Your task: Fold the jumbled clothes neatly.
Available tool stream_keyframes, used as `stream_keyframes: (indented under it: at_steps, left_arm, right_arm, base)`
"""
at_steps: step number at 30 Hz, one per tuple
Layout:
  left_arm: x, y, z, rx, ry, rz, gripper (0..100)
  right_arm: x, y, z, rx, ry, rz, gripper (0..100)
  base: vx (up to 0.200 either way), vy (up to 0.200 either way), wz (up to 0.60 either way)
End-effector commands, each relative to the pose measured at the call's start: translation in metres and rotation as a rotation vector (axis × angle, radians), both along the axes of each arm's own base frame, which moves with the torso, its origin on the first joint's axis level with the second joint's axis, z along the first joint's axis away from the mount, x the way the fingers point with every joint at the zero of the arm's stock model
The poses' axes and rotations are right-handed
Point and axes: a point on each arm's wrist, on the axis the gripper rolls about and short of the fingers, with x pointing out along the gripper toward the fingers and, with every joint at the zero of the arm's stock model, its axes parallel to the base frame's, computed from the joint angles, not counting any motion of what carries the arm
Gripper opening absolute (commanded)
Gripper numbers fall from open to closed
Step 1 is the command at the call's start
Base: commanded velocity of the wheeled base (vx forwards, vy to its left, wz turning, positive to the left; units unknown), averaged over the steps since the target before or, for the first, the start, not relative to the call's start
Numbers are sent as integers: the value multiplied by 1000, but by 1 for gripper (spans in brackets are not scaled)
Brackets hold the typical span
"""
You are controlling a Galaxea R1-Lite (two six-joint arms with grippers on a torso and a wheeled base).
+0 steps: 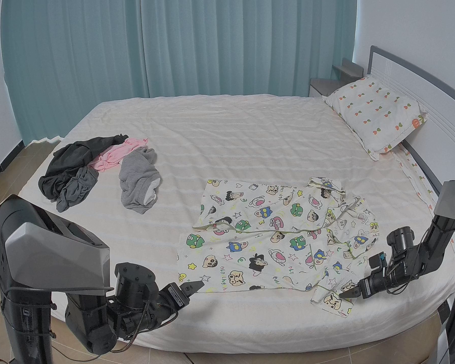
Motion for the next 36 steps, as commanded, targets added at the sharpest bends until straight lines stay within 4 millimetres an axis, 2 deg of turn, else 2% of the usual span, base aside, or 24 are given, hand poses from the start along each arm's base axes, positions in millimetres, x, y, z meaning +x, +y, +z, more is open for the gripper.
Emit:
stream_keyframes:
  at_steps: [1,3,16,17,25,36]
  left_arm:
    - [0,0,0,1,0,1,100]
    - [0,0,0,1,0,1,100]
    - [0,0,0,1,0,1,100]
    - [0,0,0,1,0,1,100]
    - [0,0,0,1,0,1,100]
    - [0,0,0,1,0,1,100]
  right_arm:
    - [-1,7,-9,-4,28,22,100]
    - [1,13,-11,-40,27,27,100]
    - [2,12,-11,-72,26,6,100]
    - [2,12,-11,-74,26,6,0]
    - [-3,12,-9,-73,31,5,0]
    - [-24,4,8,-67,41,-17,0]
  base:
    - [0,0,0]
    - [0,0,0]
    - [0,0,0]
    - [0,0,0]
    - [0,0,0]
    - [0,0,0]
